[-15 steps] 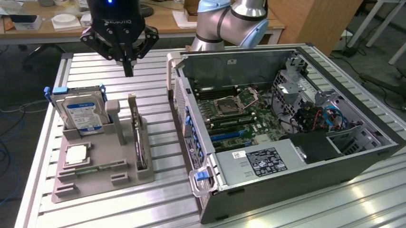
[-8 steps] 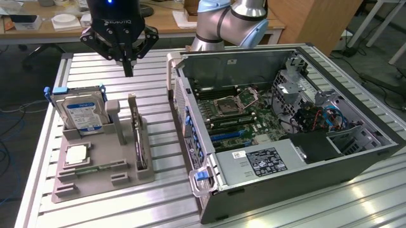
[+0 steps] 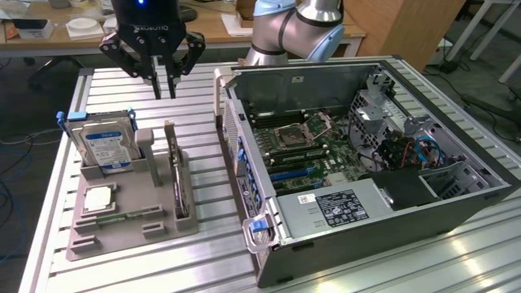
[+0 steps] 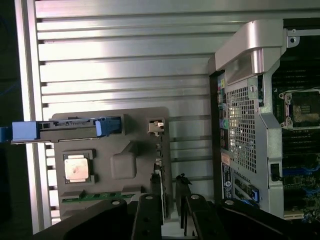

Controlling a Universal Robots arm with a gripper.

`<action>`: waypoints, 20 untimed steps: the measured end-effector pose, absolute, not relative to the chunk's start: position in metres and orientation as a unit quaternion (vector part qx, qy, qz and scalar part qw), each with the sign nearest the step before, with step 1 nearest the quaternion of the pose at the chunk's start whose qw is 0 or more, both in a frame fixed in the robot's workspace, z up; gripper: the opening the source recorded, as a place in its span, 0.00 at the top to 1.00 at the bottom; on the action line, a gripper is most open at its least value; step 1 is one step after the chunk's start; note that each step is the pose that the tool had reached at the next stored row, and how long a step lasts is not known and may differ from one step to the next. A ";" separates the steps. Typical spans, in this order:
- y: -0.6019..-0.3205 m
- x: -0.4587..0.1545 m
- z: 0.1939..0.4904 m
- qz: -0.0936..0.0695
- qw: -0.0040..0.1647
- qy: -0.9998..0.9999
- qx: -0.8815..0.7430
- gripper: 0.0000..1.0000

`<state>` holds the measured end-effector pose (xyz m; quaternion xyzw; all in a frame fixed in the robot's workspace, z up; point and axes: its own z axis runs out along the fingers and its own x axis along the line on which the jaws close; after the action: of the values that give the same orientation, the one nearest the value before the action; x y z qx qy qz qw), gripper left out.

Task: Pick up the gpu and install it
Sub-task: 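Pick up the gpu and move the gpu toward the slot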

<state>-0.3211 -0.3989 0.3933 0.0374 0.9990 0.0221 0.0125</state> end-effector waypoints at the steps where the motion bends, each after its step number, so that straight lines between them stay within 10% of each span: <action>1: -0.399 -0.321 0.393 0.022 0.012 0.999 0.037 0.71; 20: -0.412 -0.322 0.390 0.022 0.011 1.000 0.005 0.58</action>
<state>-0.3223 -0.4121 0.3903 0.0046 0.9997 0.0219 0.0113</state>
